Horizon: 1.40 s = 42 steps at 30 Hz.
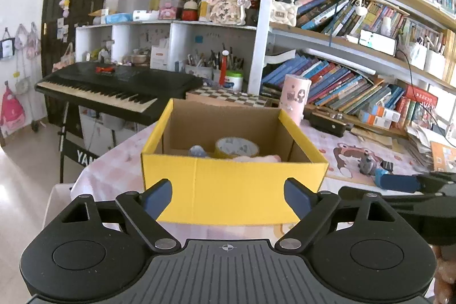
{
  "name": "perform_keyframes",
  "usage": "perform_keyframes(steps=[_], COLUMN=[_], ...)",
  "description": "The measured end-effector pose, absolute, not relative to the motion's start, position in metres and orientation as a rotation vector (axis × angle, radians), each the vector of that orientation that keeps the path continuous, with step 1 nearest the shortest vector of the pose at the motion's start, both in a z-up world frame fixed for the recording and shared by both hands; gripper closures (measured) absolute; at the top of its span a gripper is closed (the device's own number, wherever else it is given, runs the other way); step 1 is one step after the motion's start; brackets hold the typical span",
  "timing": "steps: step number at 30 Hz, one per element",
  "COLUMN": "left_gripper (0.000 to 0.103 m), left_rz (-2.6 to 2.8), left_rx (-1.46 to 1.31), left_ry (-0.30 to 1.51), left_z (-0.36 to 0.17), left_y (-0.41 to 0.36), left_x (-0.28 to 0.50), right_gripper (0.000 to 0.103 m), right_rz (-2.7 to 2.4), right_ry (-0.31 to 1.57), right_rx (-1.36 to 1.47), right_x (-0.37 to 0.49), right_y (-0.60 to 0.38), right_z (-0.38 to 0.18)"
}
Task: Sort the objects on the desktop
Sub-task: 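Withdraw both open tools from the box toward the blue bag and grey toy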
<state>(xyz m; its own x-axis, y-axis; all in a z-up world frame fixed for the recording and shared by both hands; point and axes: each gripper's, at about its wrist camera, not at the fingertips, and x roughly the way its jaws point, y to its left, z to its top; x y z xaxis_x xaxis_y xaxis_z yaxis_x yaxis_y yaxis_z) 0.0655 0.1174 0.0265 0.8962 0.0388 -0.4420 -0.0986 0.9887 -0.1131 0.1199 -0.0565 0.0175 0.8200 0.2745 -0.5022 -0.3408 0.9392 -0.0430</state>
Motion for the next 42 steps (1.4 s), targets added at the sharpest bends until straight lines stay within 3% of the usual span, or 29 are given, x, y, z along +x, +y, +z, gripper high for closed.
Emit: perform_keyframes(steps=[8, 18, 42], left_gripper=[0.013, 0.008, 0.006], left_rz=[0.055, 0.053, -0.135], left_rx=[-0.121, -0.117, -0.055], left_ry=[0.491, 0.533, 0.626], left_z=[0.019, 0.011, -0.006], left_y=[0.110, 0.109, 0.063], left_x=[0.041, 0.019, 0.025], right_gripper=[0.037, 0.021, 0.013], right_rz=[0.312, 0.308, 0.129], right_ry=[0.534, 0.571, 0.689], right_rx=[-0.132, -0.114, -0.128], right_x=[0.084, 0.054, 0.023], right_y=[-0.057, -0.058, -0.094], right_z=[0.009, 0.002, -0.020])
